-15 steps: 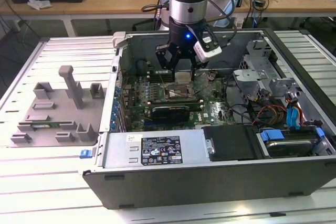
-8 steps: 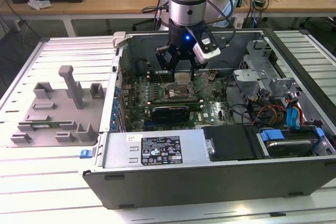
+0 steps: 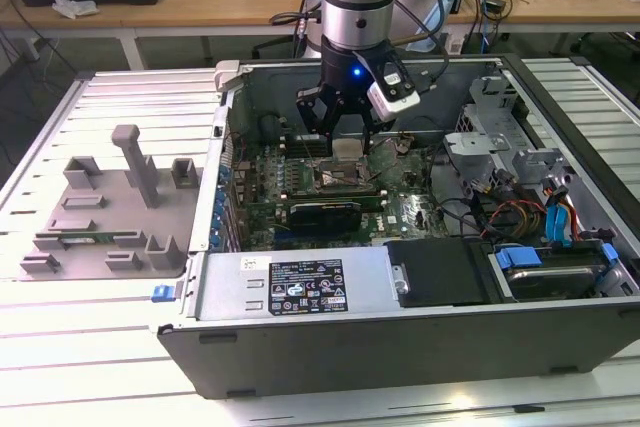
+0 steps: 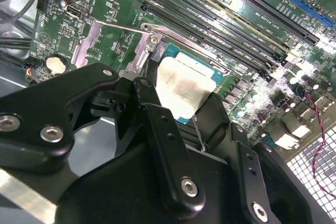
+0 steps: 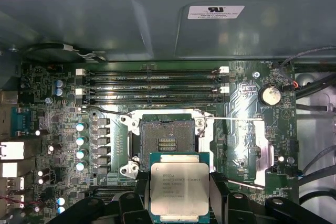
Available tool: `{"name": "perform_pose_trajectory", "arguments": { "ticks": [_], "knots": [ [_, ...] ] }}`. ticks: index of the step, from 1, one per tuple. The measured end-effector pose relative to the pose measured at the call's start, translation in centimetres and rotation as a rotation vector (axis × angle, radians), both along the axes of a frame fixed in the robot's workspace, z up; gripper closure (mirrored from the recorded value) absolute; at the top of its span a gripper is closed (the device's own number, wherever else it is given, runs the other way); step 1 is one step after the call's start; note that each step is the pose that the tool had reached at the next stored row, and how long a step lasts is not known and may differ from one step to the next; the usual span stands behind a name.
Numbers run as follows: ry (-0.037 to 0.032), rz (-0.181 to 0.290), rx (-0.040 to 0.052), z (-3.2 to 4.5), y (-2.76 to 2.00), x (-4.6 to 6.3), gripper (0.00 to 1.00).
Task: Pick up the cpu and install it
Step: 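Pick up the cpu and move it towards the insertion slot, then place the cpu into insertion slot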
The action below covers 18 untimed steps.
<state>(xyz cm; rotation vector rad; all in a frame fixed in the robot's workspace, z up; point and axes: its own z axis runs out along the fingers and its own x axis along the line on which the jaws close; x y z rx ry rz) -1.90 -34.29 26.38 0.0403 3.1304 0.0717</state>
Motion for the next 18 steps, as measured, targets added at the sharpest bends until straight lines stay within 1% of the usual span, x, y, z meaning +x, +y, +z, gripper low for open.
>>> {"name": "perform_pose_trajectory", "arguments": {
  "ticks": [9,10,13,17,18],
  "knots": [
    [-0.0012,-0.001,0.0000,0.00,0.00,-0.05,0.46],
    [-0.0012,-0.011,0.0000,0.00,0.00,-0.04,0.46],
    [-0.0011,-0.061,-0.0002,0.00,0.00,-0.04,0.46],
    [-0.0012,-0.203,-0.0002,-0.08,0.00,-0.04,0.46],
    [-0.0012,-0.229,-0.0002,-0.09,0.00,-0.04,0.46]
  ]
}}
